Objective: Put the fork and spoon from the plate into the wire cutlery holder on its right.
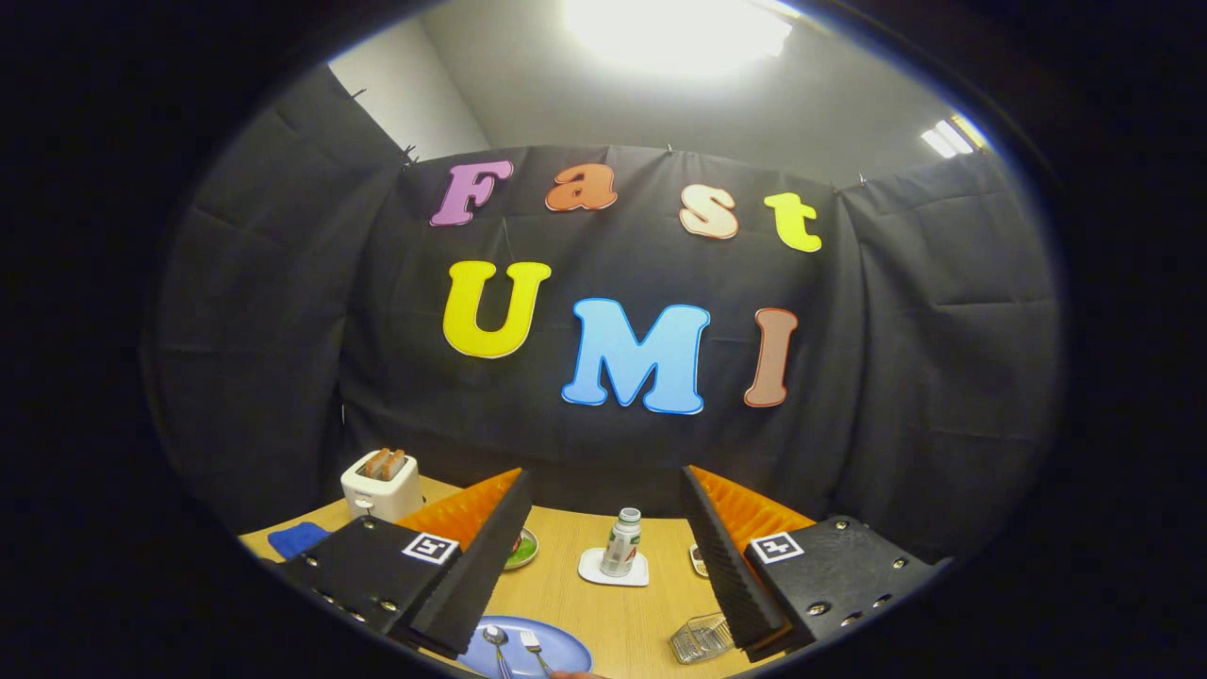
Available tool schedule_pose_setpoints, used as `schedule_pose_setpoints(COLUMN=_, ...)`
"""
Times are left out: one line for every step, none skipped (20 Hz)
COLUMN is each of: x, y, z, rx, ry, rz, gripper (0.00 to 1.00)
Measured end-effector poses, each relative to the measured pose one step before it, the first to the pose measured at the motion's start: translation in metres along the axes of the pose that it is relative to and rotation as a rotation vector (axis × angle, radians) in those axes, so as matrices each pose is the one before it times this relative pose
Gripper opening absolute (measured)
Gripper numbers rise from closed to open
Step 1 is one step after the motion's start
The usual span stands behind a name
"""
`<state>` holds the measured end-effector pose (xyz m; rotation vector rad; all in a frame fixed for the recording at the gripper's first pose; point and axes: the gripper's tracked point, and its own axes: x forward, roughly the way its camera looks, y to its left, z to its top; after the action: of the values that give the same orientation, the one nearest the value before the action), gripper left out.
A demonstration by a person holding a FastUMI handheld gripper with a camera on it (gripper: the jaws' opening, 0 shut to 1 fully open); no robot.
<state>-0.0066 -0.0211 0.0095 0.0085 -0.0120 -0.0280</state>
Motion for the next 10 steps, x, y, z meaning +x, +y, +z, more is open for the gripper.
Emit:
schedule_pose_setpoints(x=0.00044, y=-0.00392, z=-0.00064, rx=0.0052, ry=-0.00563, rz=-0.01196, gripper=0.96)
schedule_pose_setpoints(x=-0.0011, y=-0.00241, z=-0.00432, rx=0.00485, ry=0.00749, rz=-0.01416, gripper=0.96)
schedule_pose_setpoints(x=-0.00034, y=-0.0027, z=-0.00016, rx=-0.00542, ry=0.00293, rz=-0.01285, gripper=0.97)
schedule_pose_setpoints(x=-0.00127, y=-0.00344, z=-0.00152, rx=-0.00271, ry=0.00613, rz=-0.01673, gripper=0.97)
schedule_pose_setpoints(x=-0.0008, y=-0.00164, z=-0.00004, rx=-0.00735, ry=0.00474, rz=-0.00714, gripper=0.96)
schedule_pose_setpoints(x=-0.00117, y=0.00254, z=0.00024, rx=-0.00306, ry=-0.00177, rz=0.01362, gripper=0.97)
schedule_pose_setpoints(x=-0.00124, y=0.00369, z=0.0038, rx=0.01951, ry=-0.01009, rz=0.02155, gripper=0.97)
schedule_pose_setpoints(x=-0.00088, y=0.0013, z=0.00134, rx=0.03165, ry=-0.006, rz=0.01656, gripper=0.96)
schedule_pose_setpoints(x=-0.00019, y=-0.00044, z=-0.00105, rx=0.02858, ry=0.00262, rz=0.00524, gripper=0.96)
schedule_pose_setpoints(x=-0.00043, y=0.0006, z=-0.00443, rx=0.01394, ry=0.01152, rz=0.00642, gripper=0.96)
